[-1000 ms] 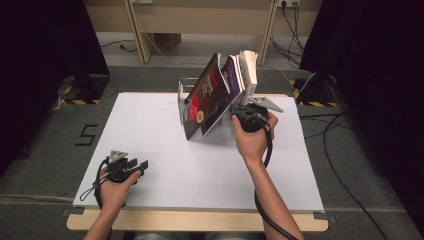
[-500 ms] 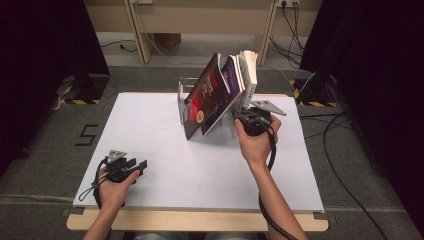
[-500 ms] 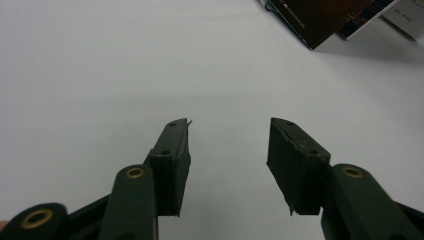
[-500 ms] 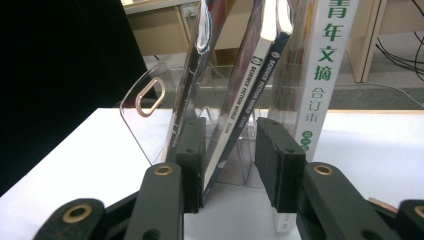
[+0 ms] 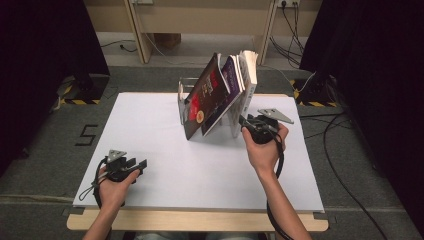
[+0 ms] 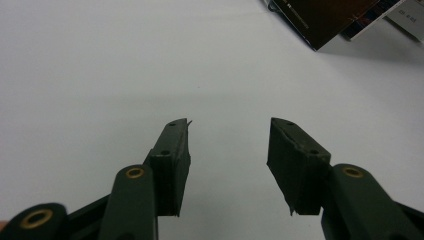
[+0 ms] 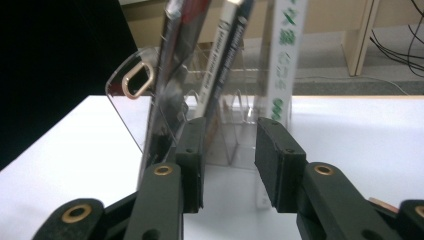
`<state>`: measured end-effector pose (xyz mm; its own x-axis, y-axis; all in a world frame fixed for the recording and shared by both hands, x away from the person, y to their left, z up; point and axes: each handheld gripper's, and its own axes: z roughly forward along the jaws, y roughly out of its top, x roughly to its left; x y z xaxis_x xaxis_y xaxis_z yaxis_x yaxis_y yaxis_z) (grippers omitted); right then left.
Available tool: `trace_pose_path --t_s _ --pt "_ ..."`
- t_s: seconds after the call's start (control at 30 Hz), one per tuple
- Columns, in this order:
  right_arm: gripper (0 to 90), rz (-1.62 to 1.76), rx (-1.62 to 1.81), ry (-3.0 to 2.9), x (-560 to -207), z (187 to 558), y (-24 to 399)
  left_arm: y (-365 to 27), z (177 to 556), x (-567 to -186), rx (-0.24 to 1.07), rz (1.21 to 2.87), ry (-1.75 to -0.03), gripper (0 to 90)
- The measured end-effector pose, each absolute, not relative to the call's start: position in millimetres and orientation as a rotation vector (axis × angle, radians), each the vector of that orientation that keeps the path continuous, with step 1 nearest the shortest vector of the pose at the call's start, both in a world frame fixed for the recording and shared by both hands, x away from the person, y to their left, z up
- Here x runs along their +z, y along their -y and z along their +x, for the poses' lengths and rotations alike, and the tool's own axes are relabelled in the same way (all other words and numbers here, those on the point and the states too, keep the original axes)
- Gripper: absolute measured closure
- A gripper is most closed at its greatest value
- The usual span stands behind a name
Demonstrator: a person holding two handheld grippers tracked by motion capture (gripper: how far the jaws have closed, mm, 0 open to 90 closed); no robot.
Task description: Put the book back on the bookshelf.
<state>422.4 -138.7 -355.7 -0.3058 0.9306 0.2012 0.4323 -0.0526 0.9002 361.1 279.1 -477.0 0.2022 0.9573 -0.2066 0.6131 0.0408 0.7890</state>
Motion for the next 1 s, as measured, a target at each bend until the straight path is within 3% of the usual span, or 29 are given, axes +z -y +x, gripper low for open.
trace_pose_path --t_s 1.0 --pt "65.1 1.546 1.263 -1.705 -390.1 391.6 187.0 -279.4 356.0 -475.9 0.533 1.668 -1.491 50.4"
